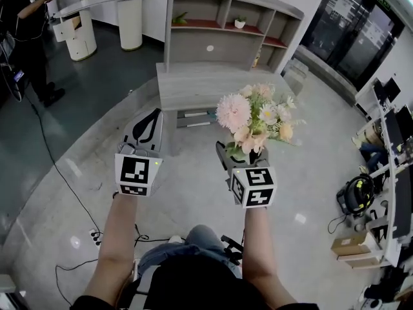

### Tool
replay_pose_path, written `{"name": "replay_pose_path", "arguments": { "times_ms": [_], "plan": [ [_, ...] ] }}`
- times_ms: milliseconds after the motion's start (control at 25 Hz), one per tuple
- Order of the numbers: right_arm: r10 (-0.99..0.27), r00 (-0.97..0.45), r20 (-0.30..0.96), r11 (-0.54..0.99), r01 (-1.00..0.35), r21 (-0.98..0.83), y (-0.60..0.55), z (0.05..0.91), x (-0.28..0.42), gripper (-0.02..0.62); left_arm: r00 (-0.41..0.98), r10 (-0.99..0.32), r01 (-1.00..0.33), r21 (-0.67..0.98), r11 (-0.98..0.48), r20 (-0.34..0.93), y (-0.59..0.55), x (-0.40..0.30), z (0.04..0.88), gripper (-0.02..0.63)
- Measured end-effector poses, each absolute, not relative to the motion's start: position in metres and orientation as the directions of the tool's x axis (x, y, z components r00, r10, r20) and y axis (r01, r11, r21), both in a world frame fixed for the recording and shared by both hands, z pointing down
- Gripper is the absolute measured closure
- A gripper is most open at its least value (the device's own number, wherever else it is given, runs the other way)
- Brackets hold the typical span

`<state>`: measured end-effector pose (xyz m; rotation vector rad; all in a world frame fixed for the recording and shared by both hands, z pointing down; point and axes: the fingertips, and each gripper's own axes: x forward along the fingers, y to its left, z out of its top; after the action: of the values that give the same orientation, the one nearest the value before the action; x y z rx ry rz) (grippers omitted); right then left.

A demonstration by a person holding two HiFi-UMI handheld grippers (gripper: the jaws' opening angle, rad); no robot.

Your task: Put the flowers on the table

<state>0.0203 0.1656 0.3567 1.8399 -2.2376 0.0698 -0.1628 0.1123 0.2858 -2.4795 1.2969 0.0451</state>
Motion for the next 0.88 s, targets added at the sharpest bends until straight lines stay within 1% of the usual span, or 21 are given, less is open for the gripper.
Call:
{"name": "replay_pose_path", "arguments": {
  "times_ms": [520,880],
  "plan": [
    [-0.962,-0.171,0.213,0.199,-0.972,0.122,0.118,0.360,0.028,0.219,0.582,-0.790,-0.807,-0.256,-0.532,-0.192,0.069,-0.158,0.293,0.595],
    [-0.957,-0.190,0.221,0.218,-0.969,0.114,0.027,0.371,0.068,0.219,0.562,-0.808,-0.819,-0.248,-0.517,-0.174,-0.018,-0.120,0.304,0.595]
  ]
}}
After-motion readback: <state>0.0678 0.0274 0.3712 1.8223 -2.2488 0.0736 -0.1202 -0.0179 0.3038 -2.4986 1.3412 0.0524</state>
